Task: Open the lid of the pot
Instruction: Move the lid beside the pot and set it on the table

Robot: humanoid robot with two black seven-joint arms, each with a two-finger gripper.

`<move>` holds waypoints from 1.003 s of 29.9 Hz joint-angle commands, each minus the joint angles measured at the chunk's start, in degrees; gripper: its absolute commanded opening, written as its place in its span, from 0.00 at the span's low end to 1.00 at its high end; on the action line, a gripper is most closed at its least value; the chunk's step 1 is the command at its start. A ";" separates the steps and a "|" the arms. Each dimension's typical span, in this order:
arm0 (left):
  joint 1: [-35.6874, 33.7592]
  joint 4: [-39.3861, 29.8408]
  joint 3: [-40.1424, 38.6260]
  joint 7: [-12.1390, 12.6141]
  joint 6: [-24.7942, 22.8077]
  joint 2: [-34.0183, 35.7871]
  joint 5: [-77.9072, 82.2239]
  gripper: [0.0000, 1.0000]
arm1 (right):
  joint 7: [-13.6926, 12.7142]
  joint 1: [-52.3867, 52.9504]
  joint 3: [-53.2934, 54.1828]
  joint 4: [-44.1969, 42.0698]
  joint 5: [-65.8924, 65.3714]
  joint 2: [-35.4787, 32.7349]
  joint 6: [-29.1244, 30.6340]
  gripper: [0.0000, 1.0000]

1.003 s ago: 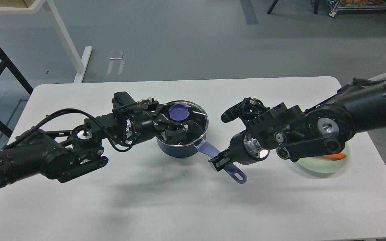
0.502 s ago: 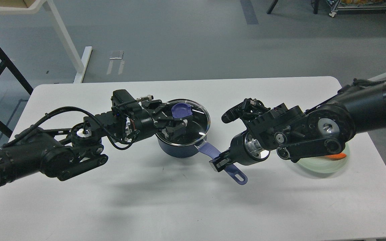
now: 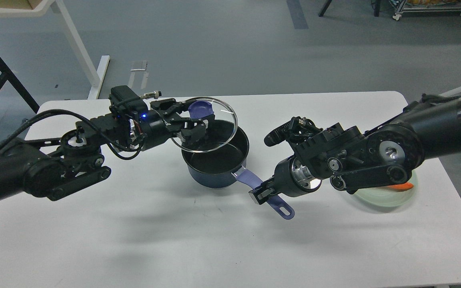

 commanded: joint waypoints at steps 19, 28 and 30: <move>15.72 5.95 1.94 -2.85 1.69 15.81 -2.66 0.47 | 0.00 -0.15 -0.04 -0.27 -0.43 -0.38 0.10 0.19; 17.92 14.21 1.85 -3.03 3.36 10.27 -3.19 0.48 | 0.00 -0.07 -0.39 -0.27 -0.52 -0.90 0.36 0.19; 18.01 14.39 1.85 -3.03 3.36 9.83 -3.37 0.50 | 0.00 -0.07 -0.39 -0.27 -0.52 -0.99 0.36 0.19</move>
